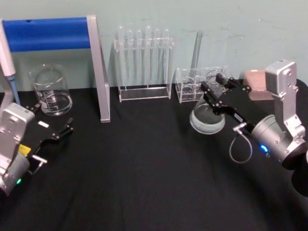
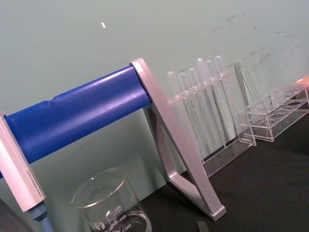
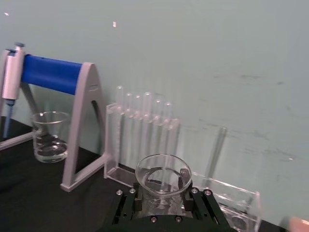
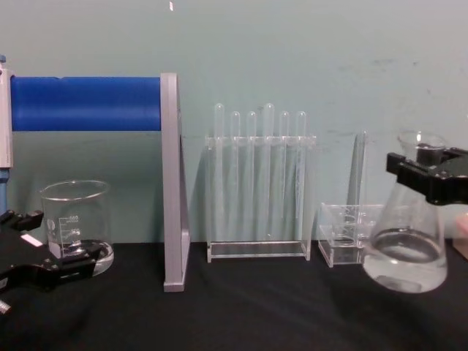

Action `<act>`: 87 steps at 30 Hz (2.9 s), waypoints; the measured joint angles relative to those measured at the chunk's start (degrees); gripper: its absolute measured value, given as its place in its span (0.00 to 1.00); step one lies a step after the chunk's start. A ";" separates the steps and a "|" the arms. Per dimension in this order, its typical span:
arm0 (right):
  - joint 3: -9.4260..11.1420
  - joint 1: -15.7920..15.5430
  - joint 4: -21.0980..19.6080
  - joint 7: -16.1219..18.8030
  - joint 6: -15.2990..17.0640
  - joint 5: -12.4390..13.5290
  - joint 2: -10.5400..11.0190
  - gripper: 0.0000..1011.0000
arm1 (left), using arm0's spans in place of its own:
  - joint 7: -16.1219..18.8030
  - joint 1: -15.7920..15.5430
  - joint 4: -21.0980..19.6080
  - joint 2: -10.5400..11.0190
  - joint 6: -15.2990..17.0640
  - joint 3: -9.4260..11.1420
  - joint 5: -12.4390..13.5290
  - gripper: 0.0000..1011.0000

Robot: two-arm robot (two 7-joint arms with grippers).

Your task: Grasp the erlenmeyer flask with one hand, shake it three times, then place it back.

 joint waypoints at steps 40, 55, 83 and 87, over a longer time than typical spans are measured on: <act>-6.12 -5.22 -8.43 6.86 1.69 2.45 0.43 0.45 | 0.00 0.00 0.00 0.00 0.00 0.00 0.00 0.99; -8.99 -6.90 -11.42 8.83 1.39 4.14 2.93 0.45 | 0.00 0.00 0.00 0.00 0.00 0.00 0.00 0.99; -4.15 -2.47 -5.06 2.97 0.40 3.27 2.01 0.45 | 0.00 0.00 0.00 0.00 0.00 0.00 0.00 0.99; -2.72 -1.52 -3.41 1.86 0.28 2.59 1.49 0.45 | 0.00 0.00 0.00 0.00 0.00 0.00 0.00 0.99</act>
